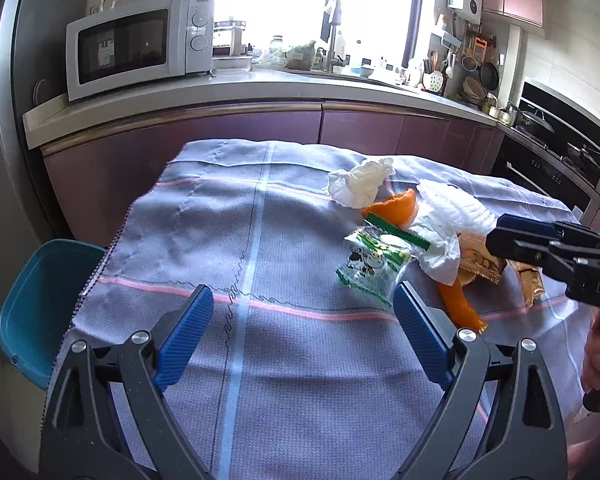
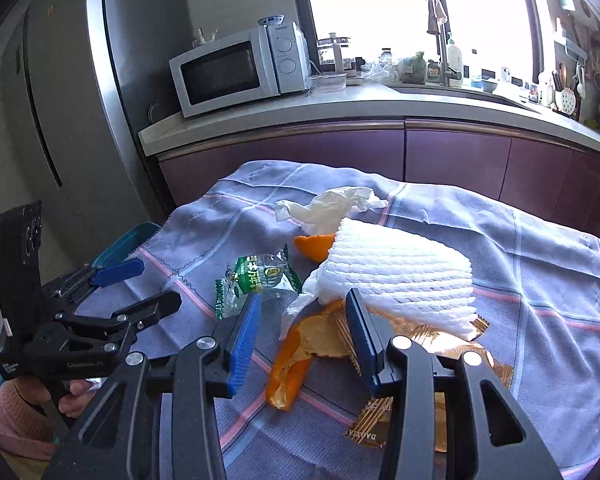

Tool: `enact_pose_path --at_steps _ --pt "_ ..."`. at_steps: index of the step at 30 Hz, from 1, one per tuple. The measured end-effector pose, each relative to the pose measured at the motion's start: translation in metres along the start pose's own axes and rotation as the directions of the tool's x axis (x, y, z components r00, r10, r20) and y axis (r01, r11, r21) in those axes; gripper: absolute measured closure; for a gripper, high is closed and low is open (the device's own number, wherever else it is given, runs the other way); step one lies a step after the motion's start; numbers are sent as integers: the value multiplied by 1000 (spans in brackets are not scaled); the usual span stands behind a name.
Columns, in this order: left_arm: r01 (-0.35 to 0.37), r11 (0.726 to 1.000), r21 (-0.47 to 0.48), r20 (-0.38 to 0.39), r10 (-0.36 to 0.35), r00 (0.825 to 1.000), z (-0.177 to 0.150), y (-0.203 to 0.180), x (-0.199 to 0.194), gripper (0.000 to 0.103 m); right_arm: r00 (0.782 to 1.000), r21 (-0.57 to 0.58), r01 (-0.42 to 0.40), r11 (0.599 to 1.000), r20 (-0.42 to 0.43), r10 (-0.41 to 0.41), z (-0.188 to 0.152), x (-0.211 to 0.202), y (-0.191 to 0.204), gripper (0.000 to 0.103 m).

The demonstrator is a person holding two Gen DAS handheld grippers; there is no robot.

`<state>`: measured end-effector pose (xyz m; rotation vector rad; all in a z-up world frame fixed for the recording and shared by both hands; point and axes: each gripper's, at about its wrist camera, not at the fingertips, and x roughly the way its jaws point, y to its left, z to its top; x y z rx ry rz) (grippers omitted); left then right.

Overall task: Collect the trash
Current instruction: 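Grasp the clear green-printed snack packet with the left gripper while the right gripper grasps the white foam net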

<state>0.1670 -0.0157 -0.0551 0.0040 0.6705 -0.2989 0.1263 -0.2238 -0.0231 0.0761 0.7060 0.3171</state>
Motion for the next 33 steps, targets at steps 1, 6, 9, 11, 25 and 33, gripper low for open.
enact_pose_path --at_steps 1,6,9,11,25,33 --pt "3 1000 0 -8 -3 1000 -2 -2 0 13 1000 10 7 1000 -5 -7 0 -2 -2 61" --pt "18 999 29 -8 -18 1000 2 -13 1 13 993 -48 122 991 6 -122 3 -4 -6 56" --pt "47 998 44 -32 -46 998 9 -20 11 13 988 -58 152 987 -8 -153 4 2 -12 50" --pt "54 996 70 -40 -51 998 13 -27 19 13 986 -75 163 984 -15 -164 5 7 -14 50" --pt "75 995 67 -164 -63 984 24 -45 67 51 970 -194 214 958 -70 -231 8 37 -23 64" --pt "73 996 42 -129 -67 989 24 -40 57 65 979 -153 188 970 -49 -197 13 30 -31 94"
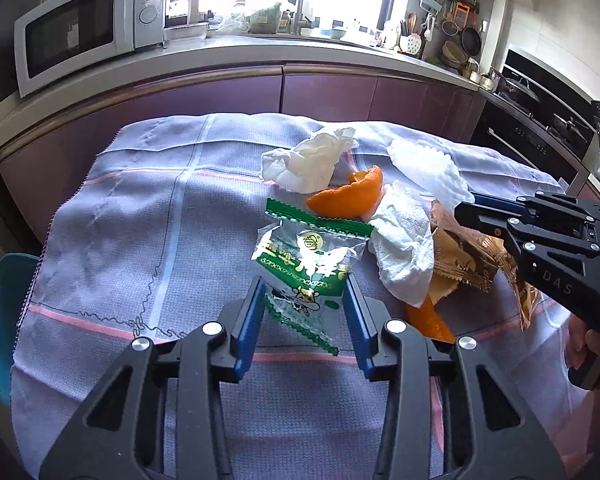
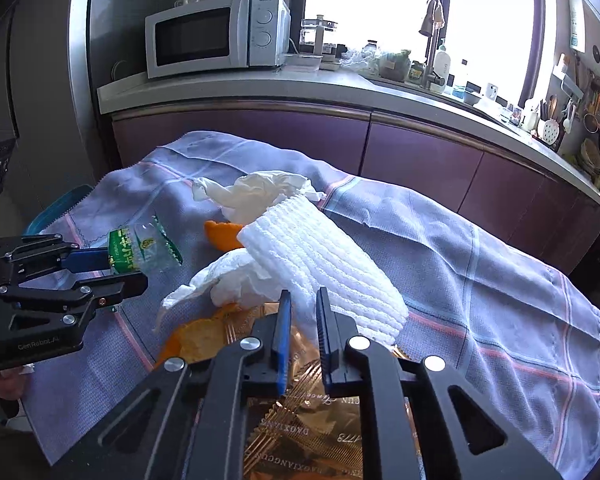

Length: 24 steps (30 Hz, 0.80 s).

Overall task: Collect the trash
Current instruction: 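Grasp the clear green-printed snack packet with the left gripper while the right gripper grasps the white foam net, then carry the snack packet and foam net over the teal bin and open both grippers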

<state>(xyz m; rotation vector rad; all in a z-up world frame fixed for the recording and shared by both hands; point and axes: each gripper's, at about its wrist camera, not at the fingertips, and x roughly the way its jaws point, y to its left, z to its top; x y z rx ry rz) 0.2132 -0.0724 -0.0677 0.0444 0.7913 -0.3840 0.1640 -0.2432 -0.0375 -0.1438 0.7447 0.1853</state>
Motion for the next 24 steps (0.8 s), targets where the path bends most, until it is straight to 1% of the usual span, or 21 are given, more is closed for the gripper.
enact_pose_path --at_steps 2,9,12,14,20,24 --pt "-3 1000 -7 14 3 1000 -2 3 -8 67 1000 6 -6 1000 17 6 3 -6 0 94" --pt "-19 999 -33 74 21 997 -10 19 -45 70 992 11 -27 1000 123 26 15 -40 6 94" --pt "-31 998 -46 99 36 994 -13 26 -62 71 984 28 -87 996 162 81 20 -55 10 94" --pt "-37 998 -57 112 43 993 -15 32 -72 71 975 35 -142 989 178 134 23 -61 16 95" --pt "-62 994 -91 146 75 986 -24 51 -101 71 940 23 -297 955 181 288 29 -61 43 95" --pt "-83 991 -108 160 100 982 -28 64 -115 72 917 21 -369 929 171 360 35 -55 59 95"
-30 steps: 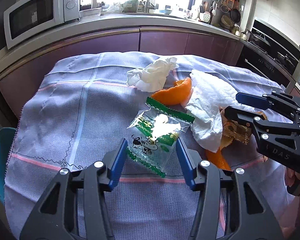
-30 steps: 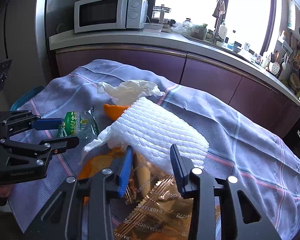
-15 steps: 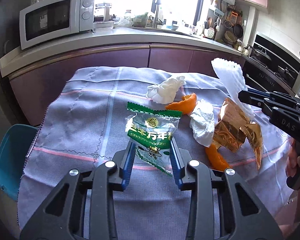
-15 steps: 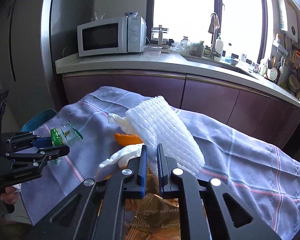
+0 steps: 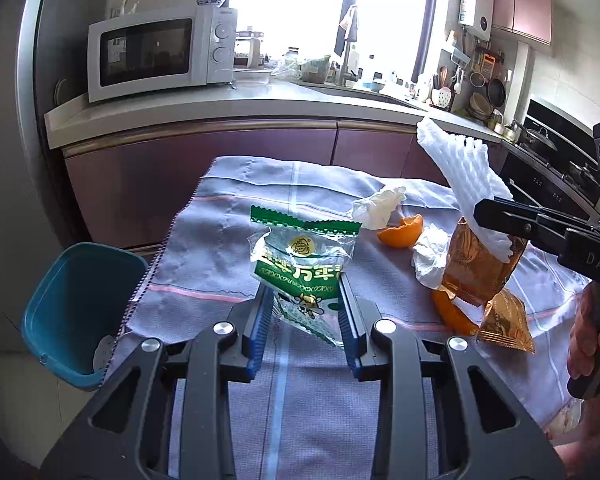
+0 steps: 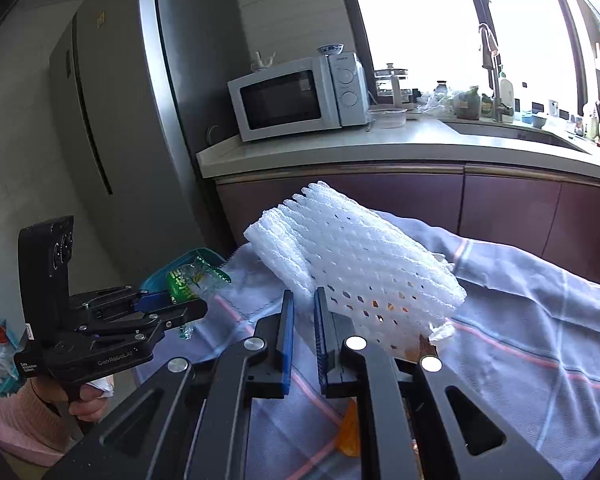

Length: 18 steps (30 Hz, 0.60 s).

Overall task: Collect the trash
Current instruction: 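Carry the snack packet and foam net over the teal bin and open both grippers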

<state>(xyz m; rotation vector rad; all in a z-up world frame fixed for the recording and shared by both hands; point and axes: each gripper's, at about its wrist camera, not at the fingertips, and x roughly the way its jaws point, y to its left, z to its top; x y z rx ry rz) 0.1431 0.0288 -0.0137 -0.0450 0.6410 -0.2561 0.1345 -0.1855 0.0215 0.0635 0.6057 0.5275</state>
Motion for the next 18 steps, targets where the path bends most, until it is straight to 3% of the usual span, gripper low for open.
enact_pose_path --at_steps 10,18 --pt "-82 995 -59 25 84 996 -3 39 -25 72 989 2 -142 990 -44 142 9 34 31 95" --pt "-181 976 -121 22 185 982 -7 82 -39 72 970 -24 -231 973 -87 228 14 63 63 95"
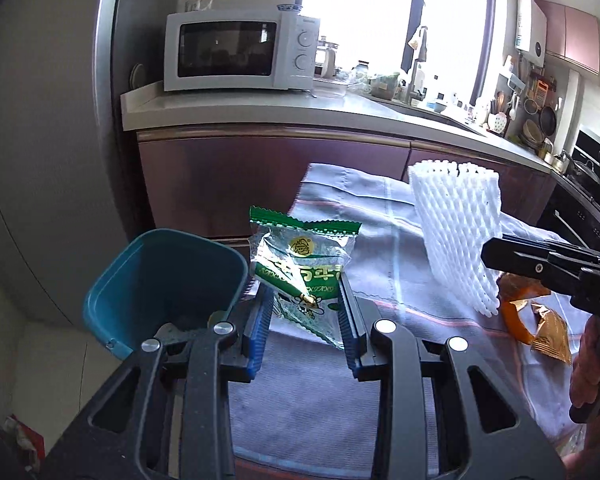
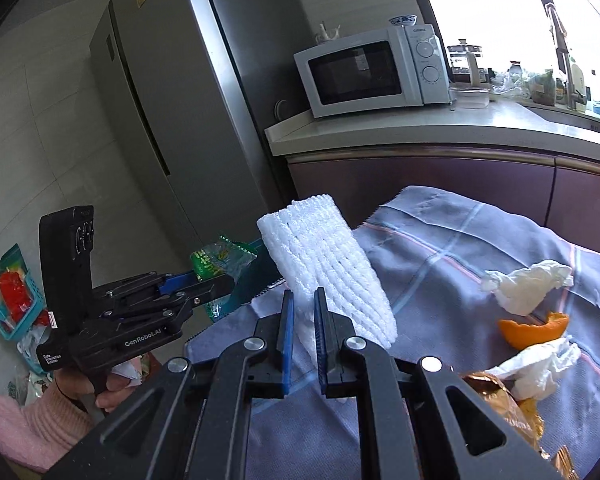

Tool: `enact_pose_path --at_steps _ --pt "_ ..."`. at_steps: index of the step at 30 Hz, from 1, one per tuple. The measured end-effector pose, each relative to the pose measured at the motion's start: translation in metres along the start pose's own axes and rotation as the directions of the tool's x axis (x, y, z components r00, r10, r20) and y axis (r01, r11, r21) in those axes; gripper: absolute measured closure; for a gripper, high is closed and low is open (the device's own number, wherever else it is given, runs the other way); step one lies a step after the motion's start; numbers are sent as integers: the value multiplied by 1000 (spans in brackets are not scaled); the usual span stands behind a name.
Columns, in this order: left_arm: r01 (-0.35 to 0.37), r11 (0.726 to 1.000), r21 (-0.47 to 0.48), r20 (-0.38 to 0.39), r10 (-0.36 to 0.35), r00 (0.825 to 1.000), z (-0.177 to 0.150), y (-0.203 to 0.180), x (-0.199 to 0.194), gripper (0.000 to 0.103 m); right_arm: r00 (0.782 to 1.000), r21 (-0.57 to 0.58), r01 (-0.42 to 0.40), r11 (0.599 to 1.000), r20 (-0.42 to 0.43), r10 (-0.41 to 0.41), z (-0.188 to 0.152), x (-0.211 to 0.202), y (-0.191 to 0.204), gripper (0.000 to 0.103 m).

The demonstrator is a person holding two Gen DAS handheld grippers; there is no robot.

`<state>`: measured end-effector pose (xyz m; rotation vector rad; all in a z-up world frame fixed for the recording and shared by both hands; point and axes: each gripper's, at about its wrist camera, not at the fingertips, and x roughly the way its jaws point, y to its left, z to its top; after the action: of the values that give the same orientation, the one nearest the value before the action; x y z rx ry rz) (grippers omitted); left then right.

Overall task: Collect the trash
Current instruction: 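Carry the snack packet and foam net over the teal bin and open both grippers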

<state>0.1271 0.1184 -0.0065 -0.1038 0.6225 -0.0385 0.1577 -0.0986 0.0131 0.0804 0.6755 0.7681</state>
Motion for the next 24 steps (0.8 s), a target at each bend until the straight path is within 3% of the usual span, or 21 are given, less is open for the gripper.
enact_pose_path --at_steps 11,24 --pt "-95 994 -62 6 96 995 3 55 -1 72 991 -35 -131 991 -9 131 28 29 29 95" --pt "-160 975 -155 -79 149 986 -6 116 37 71 946 -23 -301 953 -130 295 59 127 65 95"
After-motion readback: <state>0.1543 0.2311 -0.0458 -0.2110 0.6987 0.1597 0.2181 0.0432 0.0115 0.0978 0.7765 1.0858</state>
